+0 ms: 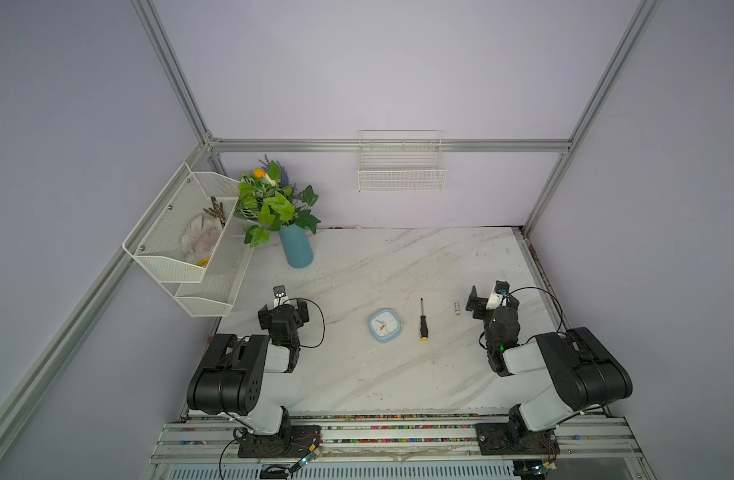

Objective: Remove the battery from the alarm
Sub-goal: Reset both arms

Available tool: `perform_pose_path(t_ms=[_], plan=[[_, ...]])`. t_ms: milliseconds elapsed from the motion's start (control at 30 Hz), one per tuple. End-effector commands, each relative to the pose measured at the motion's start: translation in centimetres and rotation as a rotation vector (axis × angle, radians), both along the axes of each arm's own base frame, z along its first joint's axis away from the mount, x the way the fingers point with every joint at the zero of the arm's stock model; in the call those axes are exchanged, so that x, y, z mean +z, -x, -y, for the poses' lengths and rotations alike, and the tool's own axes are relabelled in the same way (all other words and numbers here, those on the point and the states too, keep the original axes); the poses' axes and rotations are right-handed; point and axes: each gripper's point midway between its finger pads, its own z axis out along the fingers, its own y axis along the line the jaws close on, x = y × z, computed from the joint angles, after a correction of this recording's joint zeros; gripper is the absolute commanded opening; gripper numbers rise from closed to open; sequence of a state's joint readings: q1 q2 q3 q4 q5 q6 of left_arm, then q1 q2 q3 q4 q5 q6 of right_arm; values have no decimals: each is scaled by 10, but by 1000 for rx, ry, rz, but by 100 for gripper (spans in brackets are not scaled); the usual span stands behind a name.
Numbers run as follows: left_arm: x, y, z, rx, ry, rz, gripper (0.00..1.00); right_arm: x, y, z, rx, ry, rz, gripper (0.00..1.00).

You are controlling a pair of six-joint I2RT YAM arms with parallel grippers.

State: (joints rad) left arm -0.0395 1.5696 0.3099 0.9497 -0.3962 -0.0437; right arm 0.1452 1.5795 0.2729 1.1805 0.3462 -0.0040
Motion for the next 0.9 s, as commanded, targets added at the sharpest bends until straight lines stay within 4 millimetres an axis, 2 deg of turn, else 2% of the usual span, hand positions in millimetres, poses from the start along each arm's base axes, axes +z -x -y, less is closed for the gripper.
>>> perform_pose_path(t_ms=[0, 867], plan=[[25, -18, 1, -7, 3, 69, 100, 8, -4, 2, -8, -13, 25, 100], [26, -18, 1, -13, -6, 90, 100, 7, -6, 2, 7, -22, 14, 100]])
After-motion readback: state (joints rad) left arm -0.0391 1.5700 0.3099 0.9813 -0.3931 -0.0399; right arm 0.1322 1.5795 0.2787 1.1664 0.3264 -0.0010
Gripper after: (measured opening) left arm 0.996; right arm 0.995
